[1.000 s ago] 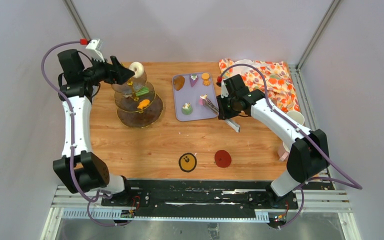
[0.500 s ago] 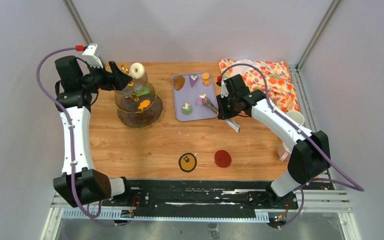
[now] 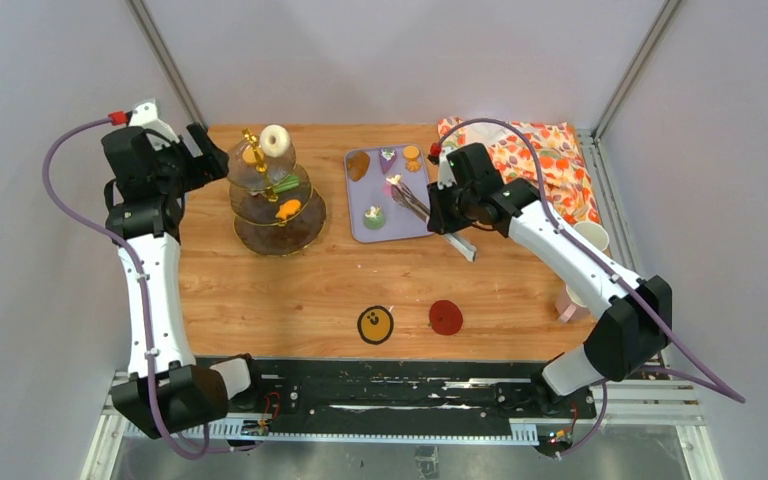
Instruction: Serve the afternoon tea
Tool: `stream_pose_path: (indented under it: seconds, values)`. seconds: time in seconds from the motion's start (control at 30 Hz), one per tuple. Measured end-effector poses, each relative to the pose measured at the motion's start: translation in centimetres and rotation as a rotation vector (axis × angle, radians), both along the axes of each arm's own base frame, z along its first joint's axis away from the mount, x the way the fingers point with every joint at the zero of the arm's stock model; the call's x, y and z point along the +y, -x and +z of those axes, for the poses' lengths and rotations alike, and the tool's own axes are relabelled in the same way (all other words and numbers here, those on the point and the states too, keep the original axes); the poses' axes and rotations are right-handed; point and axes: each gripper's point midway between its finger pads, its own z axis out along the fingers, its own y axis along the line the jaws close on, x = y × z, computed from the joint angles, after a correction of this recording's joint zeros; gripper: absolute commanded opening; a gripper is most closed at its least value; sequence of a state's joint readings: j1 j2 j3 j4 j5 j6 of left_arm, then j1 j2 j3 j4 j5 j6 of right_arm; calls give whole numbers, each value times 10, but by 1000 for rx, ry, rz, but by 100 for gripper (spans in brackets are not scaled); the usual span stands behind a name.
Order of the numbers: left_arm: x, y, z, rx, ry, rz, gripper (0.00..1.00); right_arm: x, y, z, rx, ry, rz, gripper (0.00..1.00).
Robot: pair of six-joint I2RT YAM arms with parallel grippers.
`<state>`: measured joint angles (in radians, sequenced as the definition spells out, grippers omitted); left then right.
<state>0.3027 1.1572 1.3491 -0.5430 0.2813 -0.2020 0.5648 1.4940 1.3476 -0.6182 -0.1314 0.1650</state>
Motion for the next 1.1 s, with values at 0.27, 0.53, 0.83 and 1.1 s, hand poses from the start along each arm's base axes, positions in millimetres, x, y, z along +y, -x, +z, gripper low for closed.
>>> stream_pose_path:
  seconds: [0.27, 0.53, 0.83, 1.1]
  values:
    - [59, -24, -21, 29, 112, 280, 88, 56, 4, 81, -163, -116, 121, 1]
    - [81, -75, -59, 107, 226, 321, 86, 129, 13, 139, -281, -213, 270, 0]
    - [59, -104, -50, 17, 352, 183, 86, 181, 12, 117, -238, -195, 348, 0]
    - [38, -106, -73, 14, 457, 94, 85, 199, 14, 115, -231, -195, 378, 0]
